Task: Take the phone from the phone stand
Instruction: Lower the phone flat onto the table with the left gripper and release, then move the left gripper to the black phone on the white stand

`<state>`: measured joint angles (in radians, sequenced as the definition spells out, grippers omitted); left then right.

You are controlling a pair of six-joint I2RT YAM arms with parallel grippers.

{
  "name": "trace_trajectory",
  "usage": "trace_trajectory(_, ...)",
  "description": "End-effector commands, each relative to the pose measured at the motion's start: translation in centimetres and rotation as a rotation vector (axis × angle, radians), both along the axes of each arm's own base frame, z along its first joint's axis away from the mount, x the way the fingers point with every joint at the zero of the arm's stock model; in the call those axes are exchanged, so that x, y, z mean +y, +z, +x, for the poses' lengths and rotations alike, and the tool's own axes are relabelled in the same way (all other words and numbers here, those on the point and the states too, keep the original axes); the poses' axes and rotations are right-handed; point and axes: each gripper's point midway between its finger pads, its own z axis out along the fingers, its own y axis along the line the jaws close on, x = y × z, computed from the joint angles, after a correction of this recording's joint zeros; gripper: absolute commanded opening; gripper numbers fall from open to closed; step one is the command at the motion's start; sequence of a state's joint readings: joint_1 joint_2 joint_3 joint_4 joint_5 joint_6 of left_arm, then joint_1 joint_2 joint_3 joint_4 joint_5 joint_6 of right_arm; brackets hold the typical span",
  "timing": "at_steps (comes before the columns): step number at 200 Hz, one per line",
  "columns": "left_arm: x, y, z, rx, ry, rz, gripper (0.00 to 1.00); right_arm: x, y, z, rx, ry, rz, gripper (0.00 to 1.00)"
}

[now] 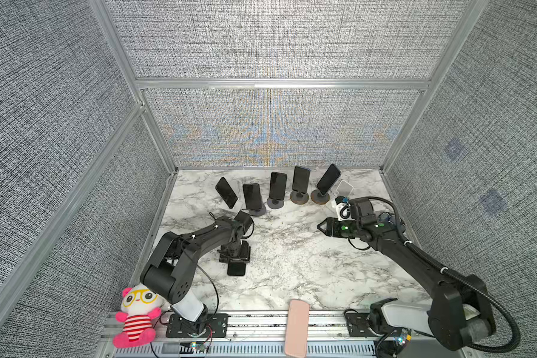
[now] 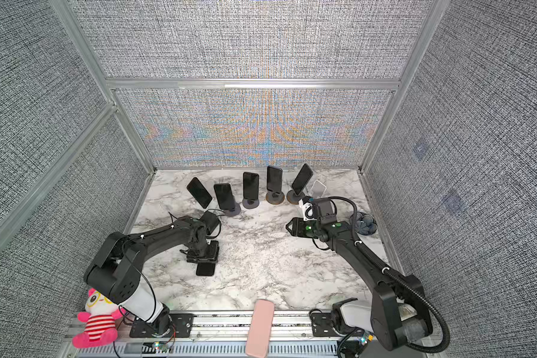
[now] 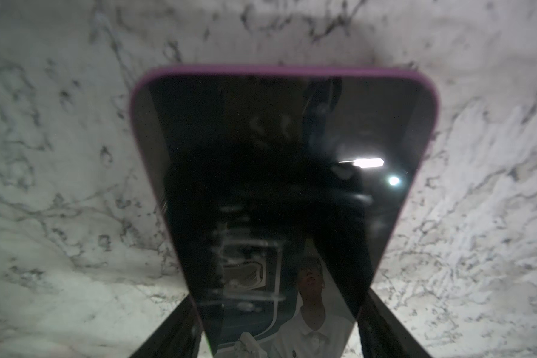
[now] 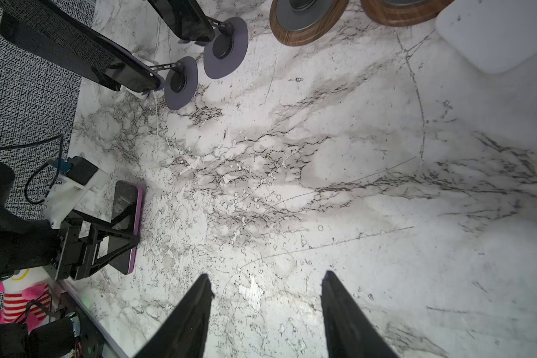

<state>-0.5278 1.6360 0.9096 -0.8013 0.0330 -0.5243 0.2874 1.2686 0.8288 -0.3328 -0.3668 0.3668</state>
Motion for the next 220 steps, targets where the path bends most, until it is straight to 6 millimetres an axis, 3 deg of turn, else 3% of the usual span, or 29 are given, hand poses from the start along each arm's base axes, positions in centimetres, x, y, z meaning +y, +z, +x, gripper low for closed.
trace_trajectory(1, 0.2, 0.0, 0.3, -0.016, 0.025, 0.011, 0.54, -0.2, -0.1, 0.0, -0.008, -0.001, -0.016, 0.54)
trace_trajectory(29, 0.2, 0.2, 0.2, -0.022, 0.031, 0.008, 0.81, -0.5, -0.5, -0.2, -0.003, -0.007, -0.028, 0.55)
trace_trajectory(65, 0.3, 0.3, 0.2, -0.023, 0.029, 0.011, 0.97, -0.4, -0.7, 0.1, 0.002, -0.01, -0.027, 0.55)
trace_trajectory(108, 0.3, 1.0, 0.4, -0.047, 0.024, 0.002, 0.98, -0.4, -0.6, 0.1, 0.002, -0.009, -0.033, 0.56)
trace_trajectory(145, 0.1, 3.0, 1.1, -0.078, 0.002, -0.002, 0.98, -0.5, -1.0, -0.2, 0.031, -0.001, -0.046, 0.67)
trace_trajectory(191, -0.1, 8.1, 2.2, -0.184, -0.034, -0.037, 0.98, -1.0, 0.0, 0.0, 0.004, 0.007, -0.087, 0.79)
trace_trajectory(220, 0.8, 12.5, 2.5, -0.238, -0.16, 0.007, 0.99, 0.1, 0.7, -0.2, 0.005, 0.064, -0.04, 0.87)
